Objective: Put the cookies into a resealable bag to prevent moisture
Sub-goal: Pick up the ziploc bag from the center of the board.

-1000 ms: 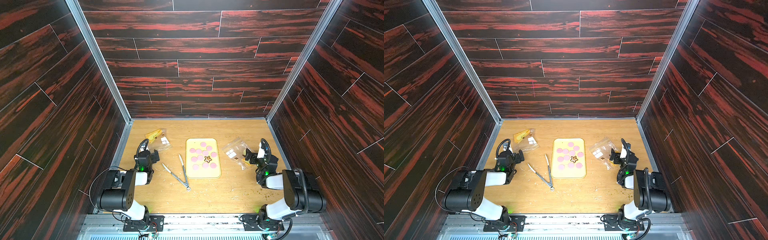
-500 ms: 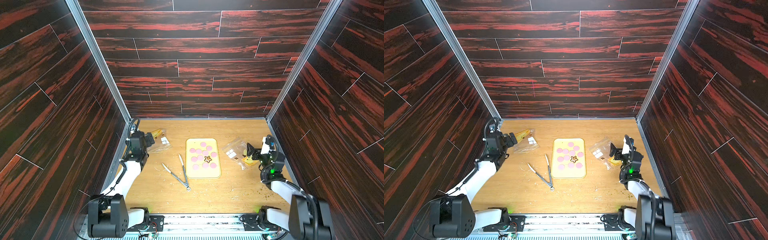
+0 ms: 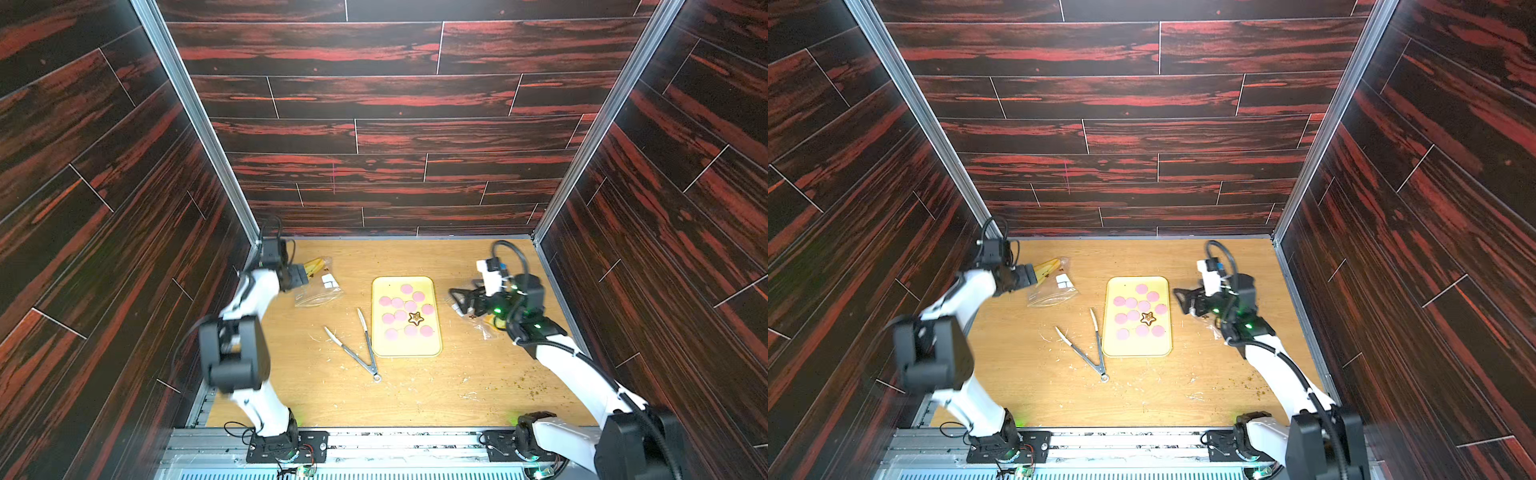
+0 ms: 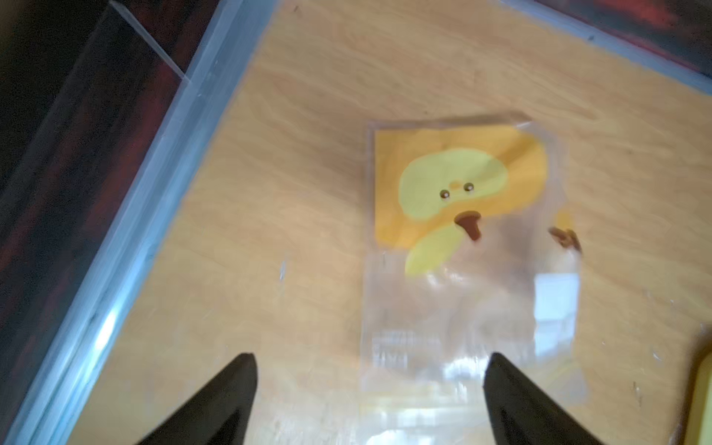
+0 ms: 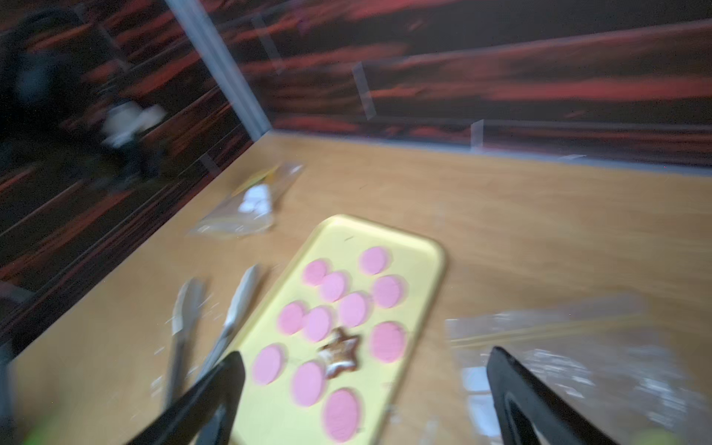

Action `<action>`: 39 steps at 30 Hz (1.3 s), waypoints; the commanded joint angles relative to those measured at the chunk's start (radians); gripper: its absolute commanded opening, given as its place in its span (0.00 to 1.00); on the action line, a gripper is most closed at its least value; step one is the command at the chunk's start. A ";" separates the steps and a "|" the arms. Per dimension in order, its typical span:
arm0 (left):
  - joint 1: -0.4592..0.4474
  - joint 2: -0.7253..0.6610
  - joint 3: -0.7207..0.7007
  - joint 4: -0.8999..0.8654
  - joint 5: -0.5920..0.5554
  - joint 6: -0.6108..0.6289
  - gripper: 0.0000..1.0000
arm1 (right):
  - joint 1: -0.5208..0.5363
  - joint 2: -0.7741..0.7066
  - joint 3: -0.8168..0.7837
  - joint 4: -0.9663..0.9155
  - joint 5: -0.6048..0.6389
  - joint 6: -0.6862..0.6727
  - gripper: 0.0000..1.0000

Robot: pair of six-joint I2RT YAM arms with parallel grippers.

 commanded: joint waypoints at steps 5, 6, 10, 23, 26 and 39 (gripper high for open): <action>0.053 0.242 0.271 -0.215 0.217 0.016 0.89 | 0.103 0.078 0.087 -0.088 0.046 -0.006 0.98; 0.057 0.271 0.307 -0.233 0.231 0.019 0.89 | 0.113 0.088 0.096 -0.091 0.048 -0.007 0.98; 0.065 0.337 0.383 -0.218 0.202 0.019 0.90 | 0.137 0.112 0.120 -0.099 0.058 -0.008 0.99; 0.075 0.487 0.492 -0.231 0.326 -0.041 0.87 | 0.169 0.170 0.153 -0.079 0.037 0.017 0.99; 0.075 0.496 0.470 -0.234 0.336 -0.037 0.84 | 0.171 0.177 0.155 -0.075 0.027 0.022 0.98; 0.071 0.480 0.423 -0.160 0.446 -0.080 0.00 | 0.175 0.191 0.149 -0.073 0.025 0.041 0.98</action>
